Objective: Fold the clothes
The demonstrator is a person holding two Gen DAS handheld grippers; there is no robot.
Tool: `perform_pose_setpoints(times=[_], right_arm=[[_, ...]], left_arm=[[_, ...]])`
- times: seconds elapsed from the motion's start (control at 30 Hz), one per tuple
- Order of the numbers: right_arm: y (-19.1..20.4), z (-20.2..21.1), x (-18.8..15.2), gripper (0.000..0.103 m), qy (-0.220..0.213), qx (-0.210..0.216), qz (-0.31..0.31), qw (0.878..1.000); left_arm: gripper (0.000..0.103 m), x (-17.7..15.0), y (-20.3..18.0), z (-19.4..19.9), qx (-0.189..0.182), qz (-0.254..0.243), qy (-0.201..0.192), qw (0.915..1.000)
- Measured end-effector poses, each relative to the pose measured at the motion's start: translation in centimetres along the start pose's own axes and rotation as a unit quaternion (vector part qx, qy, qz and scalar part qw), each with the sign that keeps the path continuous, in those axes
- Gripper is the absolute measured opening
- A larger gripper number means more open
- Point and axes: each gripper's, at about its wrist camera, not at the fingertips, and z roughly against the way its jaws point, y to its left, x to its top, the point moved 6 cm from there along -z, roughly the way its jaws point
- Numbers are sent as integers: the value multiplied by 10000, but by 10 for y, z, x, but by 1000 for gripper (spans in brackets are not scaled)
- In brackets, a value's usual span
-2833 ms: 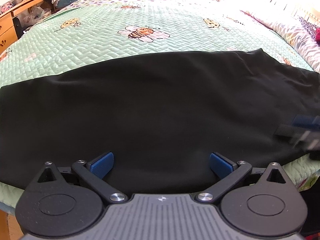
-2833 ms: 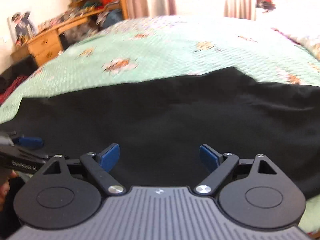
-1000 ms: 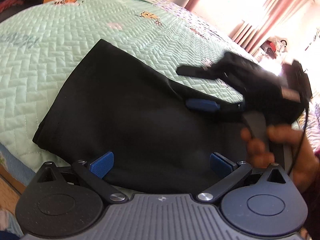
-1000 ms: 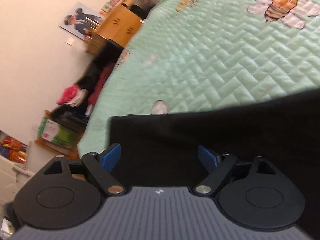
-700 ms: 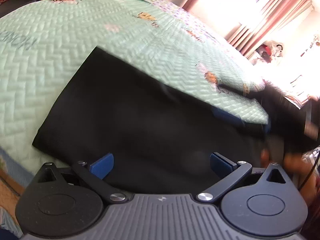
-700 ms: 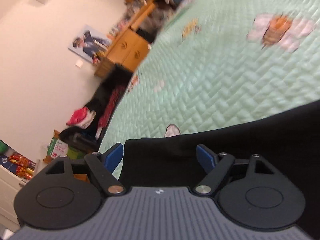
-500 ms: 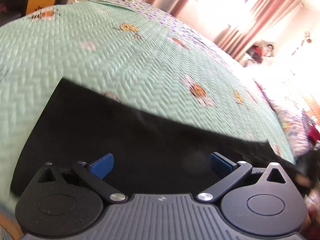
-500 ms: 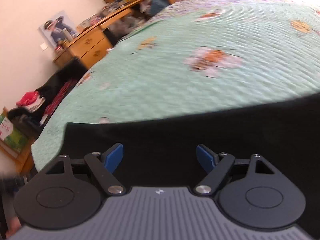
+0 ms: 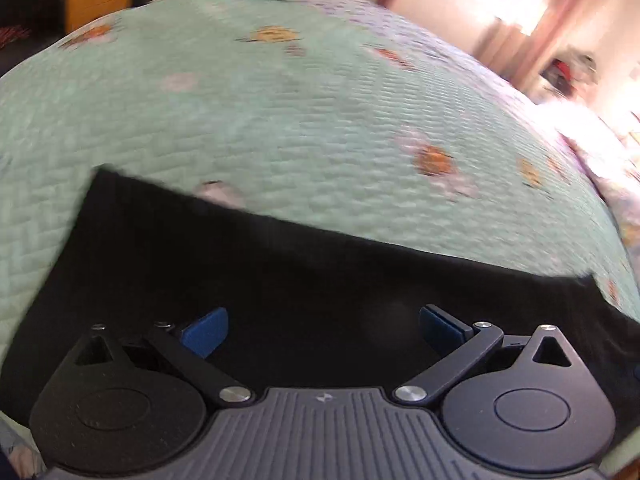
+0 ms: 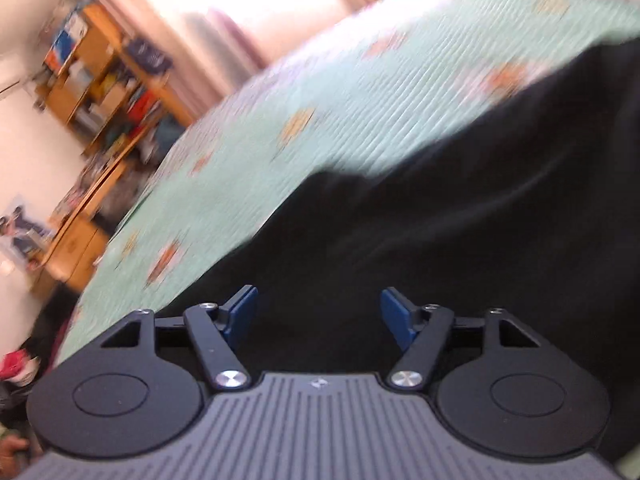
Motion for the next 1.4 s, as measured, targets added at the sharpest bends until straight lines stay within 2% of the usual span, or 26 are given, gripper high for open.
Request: perform_pose_setpoints(times=[0.03,0.1,0.17,0.27,0.33,0.47,0.57,0.93,1.0,1.1,1.13,1.2,1.3,1.4], right_arm=[[-10,13,7,70,-206,-229,204,9993],[-25,34,12,62,-507,-518,556,9958],[-49,35,5,45,-414,-676,548,9953],[-91,21,-29,38,10,-1155,700,9908],[-93,25,-46,37,-275,-1102,1026,9882],[-93,23,-50,38,-412,-1173,1371,9827],[-102,27,-46,39,-471,-1041,1427,9831],[-110,45,-53,40,-675,-592,1302,9874],[-110,46,-52,40,-633,-553,1350,9873],[-108,51,-40,38,-414,-575,1443,9870],[-105,60,-34,38,-499,-606,1431,9866],[-102,82,-17,39,-1018,-748,1413,9819],[-116,96,10,45,-1470,-1177,1256,9740],[-145,80,4,47,-948,-1399,595,9838]], left_arm=[[102,-1,-28,-1,-201,-255,52,9995],[102,-5,-89,-9,-653,-716,224,9950],[102,-11,-150,-17,-1109,-1102,448,9867],[102,-31,-251,-43,-1797,-1689,958,9644],[102,-45,-314,-63,-2093,-2021,1228,9488],[102,-53,-361,-100,-2213,-1833,1477,9464],[102,-59,-397,-128,-2301,-1690,1662,9439],[99,-80,-526,-229,-2603,-1157,2334,9297],[100,-76,-528,-234,-2534,-1047,2442,9302],[101,-78,-526,-233,-2505,-1179,2410,9302],[101,-80,-527,-232,-2491,-1286,2384,9298],[102,-83,-531,-231,-2450,-1416,2349,9299],[102,-85,-534,-231,-2344,-1543,2320,9313],[102,-86,-535,-229,-2287,-1694,2288,9309]])
